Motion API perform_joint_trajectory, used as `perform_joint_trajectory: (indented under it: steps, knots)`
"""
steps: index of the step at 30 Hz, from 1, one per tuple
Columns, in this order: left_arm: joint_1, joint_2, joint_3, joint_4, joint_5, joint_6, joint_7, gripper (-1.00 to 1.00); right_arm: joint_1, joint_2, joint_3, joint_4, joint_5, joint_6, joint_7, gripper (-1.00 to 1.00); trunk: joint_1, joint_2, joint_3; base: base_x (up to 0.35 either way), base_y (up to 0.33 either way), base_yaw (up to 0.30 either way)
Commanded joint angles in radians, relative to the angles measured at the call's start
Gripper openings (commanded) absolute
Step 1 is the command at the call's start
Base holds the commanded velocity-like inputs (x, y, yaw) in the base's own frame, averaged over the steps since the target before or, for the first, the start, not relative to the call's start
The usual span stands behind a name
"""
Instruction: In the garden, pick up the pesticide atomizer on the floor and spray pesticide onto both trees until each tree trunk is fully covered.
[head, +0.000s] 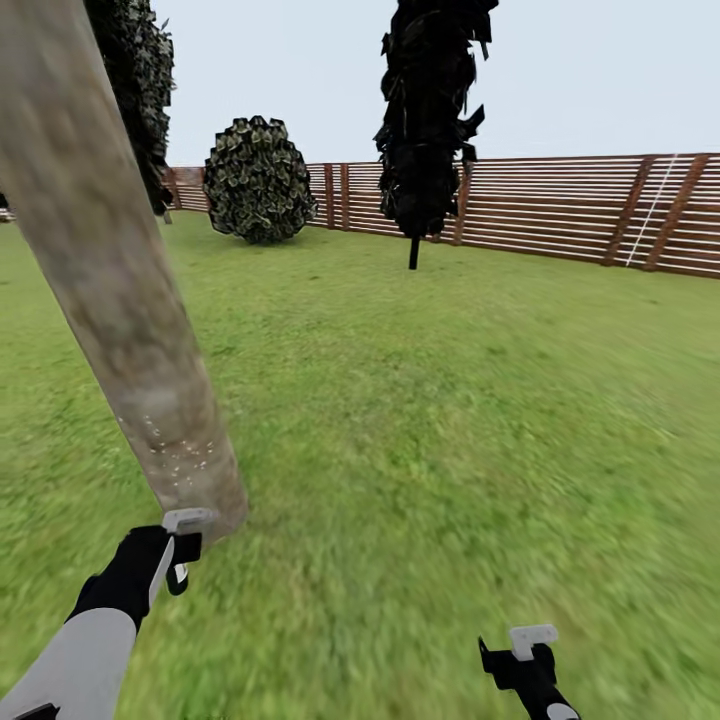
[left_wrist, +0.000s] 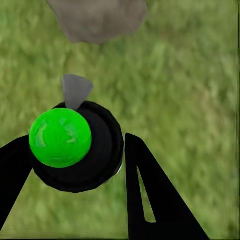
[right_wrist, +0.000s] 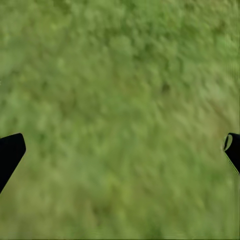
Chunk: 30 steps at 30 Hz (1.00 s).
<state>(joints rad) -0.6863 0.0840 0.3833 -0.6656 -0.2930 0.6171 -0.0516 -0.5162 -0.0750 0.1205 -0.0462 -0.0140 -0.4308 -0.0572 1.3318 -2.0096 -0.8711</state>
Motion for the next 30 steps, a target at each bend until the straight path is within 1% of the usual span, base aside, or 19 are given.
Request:
perform_joint_trajectory:
  steps: [1, 6, 7, 13, 20, 25, 28, 30]
  knots:
    - [-0.001, -0.001, 0.002, -0.003, -0.003, 0.004, -0.005, -1.00, 0.000, 0.000, 0.008, 0.000, -0.001, -0.002, -0.006, 1.00, 0.000, 0.000, -0.001, 0.011, -0.267, 0.278]
    - [-0.001, 0.000, -0.008, -0.006, 0.001, 0.002, -0.004, -1.00, 0.000, 0.000, 0.008, 0.000, -0.001, -0.002, -0.006, 1.00, 0.000, 0.000, -0.001, 0.083, -0.264, 0.278]
    - [-0.001, 0.000, -0.005, -0.006, 0.002, 0.002, -0.004, -1.00, 0.000, 0.000, 0.008, 0.000, -0.001, -0.002, -0.006, 1.00, 0.000, 0.000, -0.001, 0.134, -0.251, 0.232]
    - [-0.001, 0.000, 0.003, -0.008, 0.003, 0.002, -0.004, -1.00, 0.000, -0.001, 0.008, 0.000, -0.001, -0.002, -0.006, 1.00, 0.000, 0.000, -0.001, 0.031, -0.265, 0.052]
    - [-0.005, -0.004, -0.007, -0.086, 0.004, 0.014, -0.008, -1.00, -0.001, -0.002, 0.008, 0.000, -0.001, -0.002, -0.006, 1.00, 0.000, 0.000, -0.001, -0.163, -0.235, 0.005]
    - [-0.014, -0.004, -0.009, -0.109, 0.003, 0.021, -0.010, -1.00, 0.000, -0.002, 0.008, 0.000, -0.001, -0.002, -0.006, 1.00, 0.000, 0.000, -0.001, -0.114, -0.067, 0.195]
    - [-0.027, -0.007, -0.011, -0.117, 0.003, 0.025, -0.011, -1.00, 0.000, -0.002, 0.008, 0.000, -0.001, -0.002, -0.006, 1.00, 0.000, 0.000, -0.001, -0.012, -0.007, 0.269]
    - [-0.069, -0.008, -0.012, -0.126, 0.003, 0.066, -0.012, -1.00, 0.000, -0.002, 0.008, 0.000, -0.001, -0.002, -0.006, 1.00, 0.000, 0.000, -0.001, -0.003, -0.002, 0.275]
